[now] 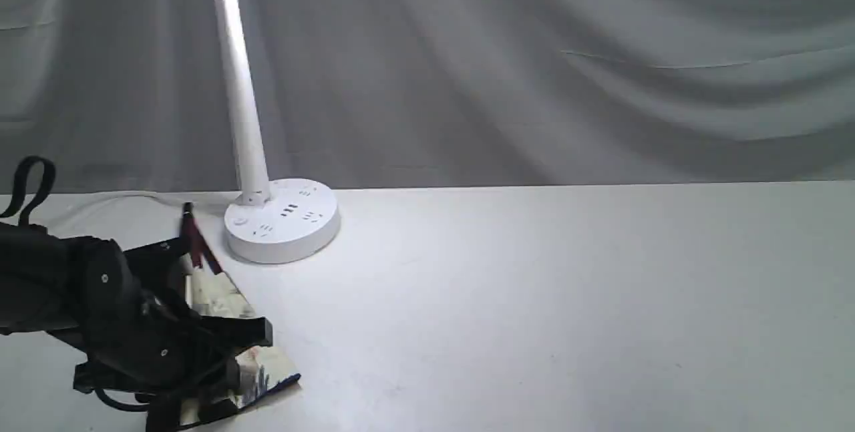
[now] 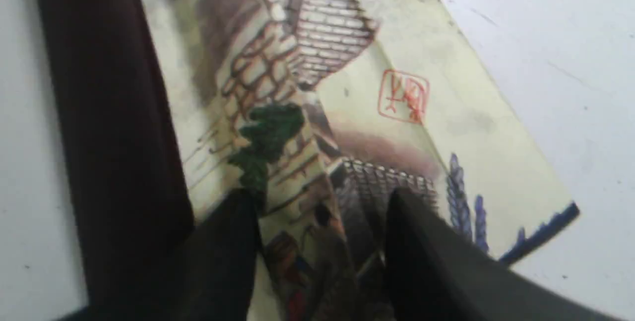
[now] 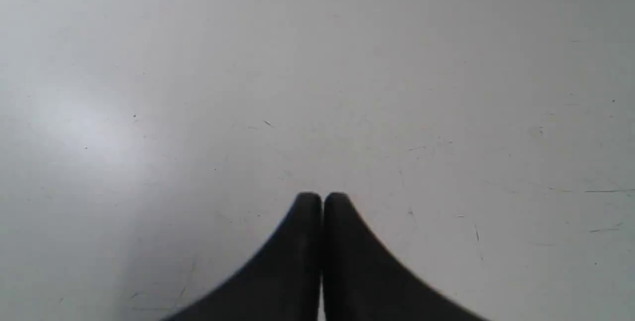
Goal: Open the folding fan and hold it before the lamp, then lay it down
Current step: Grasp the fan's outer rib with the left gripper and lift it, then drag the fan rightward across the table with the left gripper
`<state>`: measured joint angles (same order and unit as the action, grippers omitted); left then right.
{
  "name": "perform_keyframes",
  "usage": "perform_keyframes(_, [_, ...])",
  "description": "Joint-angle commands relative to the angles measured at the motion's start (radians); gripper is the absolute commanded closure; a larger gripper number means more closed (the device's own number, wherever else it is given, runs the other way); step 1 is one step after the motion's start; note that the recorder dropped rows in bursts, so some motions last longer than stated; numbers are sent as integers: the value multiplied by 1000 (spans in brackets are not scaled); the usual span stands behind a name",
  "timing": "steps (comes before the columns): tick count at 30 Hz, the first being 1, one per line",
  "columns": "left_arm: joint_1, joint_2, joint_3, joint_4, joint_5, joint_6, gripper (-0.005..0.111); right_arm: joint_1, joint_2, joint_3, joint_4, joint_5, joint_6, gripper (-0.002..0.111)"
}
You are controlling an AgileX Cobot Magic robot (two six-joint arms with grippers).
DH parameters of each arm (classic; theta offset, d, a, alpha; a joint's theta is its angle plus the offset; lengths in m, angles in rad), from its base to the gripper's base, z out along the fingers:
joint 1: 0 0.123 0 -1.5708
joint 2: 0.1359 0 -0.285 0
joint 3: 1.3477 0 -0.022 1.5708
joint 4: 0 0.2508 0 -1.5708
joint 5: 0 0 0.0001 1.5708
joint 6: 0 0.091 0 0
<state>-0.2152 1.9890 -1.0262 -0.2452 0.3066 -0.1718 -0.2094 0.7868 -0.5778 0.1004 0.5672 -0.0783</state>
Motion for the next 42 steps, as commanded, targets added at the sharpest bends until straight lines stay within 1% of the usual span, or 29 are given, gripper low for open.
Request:
perform_keyframes(1, [-34, 2, 0, -29, 44, -6, 79, 0, 0, 0, 5, -12, -3, 108])
perform_keyframes(6, [-57, 1, 0, -114, 92, -6, 79, 0, 0, 0, 5, -12, -3, 108])
perform_keyframes(12, [-57, 1, 0, -186, 184, -8, 79, 0, 0, 0, 5, -12, -3, 108])
perform_keyframes(19, [-57, 1, 0, -407, 274, 0, 79, 0, 0, 0, 5, -11, -1, 108])
perform_keyframes(25, [-57, 1, 0, -452, 371, 19, 79, 0, 0, 0, 5, -11, -1, 108])
perform_keyframes(29, [-57, 1, 0, -544, 425, 21, 79, 0, 0, 0, 5, -11, -1, 108])
perform_keyframes(33, [-73, 1, 0, -631, 436, 49, 79, 0, 0, 0, 5, -11, -3, 108])
perform_keyframes(36, [-113, 1, 0, -683, 414, 66, 79, 0, 0, 0, 5, -11, -3, 108])
perform_keyframes(39, [-152, 1, 0, -768, 371, 140, 79, 0, 0, 0, 5, -11, -3, 108])
perform_keyframes(42, [-174, 1, -2, -858, 348, 200, 79, 0, 0, 0, 5, -9, -3, 108])
